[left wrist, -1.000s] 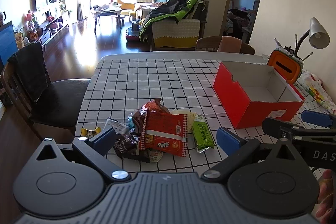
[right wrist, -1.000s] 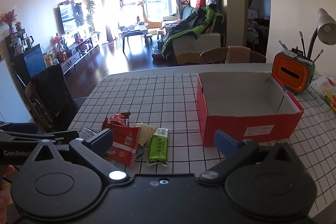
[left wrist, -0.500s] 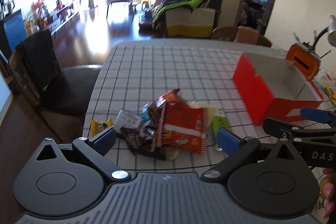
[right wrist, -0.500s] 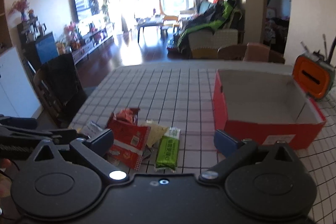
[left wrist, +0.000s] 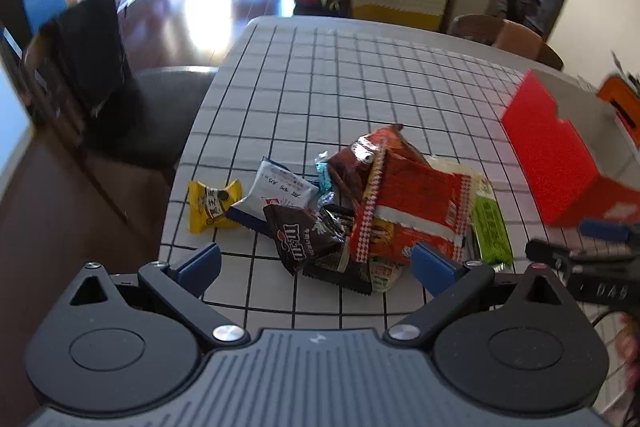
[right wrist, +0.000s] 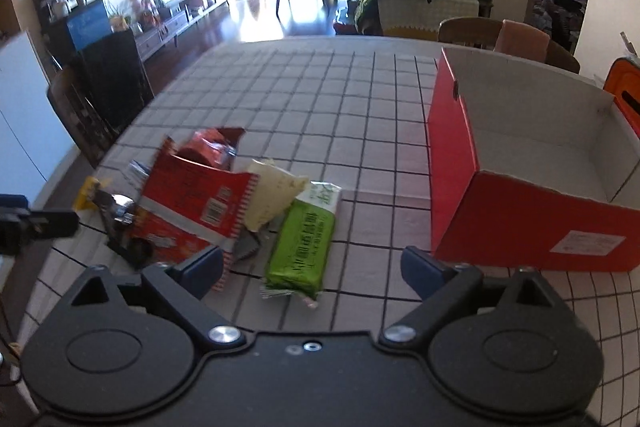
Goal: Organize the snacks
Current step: 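Grasp the brown M&M's pack with left tool while right tool grasps green bar, then carry both snacks into the red box and open both tools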
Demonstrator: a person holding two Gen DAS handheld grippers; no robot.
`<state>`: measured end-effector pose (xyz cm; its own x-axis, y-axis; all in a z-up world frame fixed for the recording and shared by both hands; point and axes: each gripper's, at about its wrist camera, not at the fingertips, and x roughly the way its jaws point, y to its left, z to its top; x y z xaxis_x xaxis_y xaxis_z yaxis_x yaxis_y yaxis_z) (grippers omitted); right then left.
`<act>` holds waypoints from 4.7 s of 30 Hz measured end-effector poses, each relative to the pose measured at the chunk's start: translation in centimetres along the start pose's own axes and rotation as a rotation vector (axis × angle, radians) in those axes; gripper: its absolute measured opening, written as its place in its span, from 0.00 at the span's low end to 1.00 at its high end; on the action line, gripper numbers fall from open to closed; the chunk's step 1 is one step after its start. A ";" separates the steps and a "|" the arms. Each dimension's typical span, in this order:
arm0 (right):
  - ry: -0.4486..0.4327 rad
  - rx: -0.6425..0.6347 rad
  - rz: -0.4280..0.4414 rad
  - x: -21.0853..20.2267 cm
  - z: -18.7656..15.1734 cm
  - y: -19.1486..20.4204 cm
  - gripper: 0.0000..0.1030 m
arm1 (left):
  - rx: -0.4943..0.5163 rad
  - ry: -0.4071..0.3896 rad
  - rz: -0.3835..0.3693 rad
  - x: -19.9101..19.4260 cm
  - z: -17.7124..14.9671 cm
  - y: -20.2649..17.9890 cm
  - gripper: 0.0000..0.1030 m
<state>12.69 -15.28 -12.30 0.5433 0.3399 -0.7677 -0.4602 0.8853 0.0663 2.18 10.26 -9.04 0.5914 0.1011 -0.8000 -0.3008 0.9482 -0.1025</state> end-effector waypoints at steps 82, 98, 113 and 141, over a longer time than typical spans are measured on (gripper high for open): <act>-0.099 0.093 -0.119 -9.6 -0.1 -4.5 0.40 | -0.032 -0.001 -0.253 -3.1 2.7 -4.7 0.24; -0.094 0.106 -0.176 -9.1 3.9 -18.1 0.40 | 0.138 0.009 -0.312 0.5 8.4 -22.1 0.24; 0.055 0.107 -0.113 -2.8 5.7 -27.3 0.40 | 0.216 0.134 -0.222 9.6 12.0 -35.3 0.24; 0.323 -0.144 -0.030 4.6 6.6 -26.3 0.40 | 0.354 0.541 -0.029 21.1 13.1 -42.3 0.24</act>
<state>31.87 -34.95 -13.37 0.3188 0.1763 -0.9313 -0.5542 0.8318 -0.0322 37.20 -23.78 -13.86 0.1068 -0.0041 -0.9943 0.0295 0.9996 -0.0010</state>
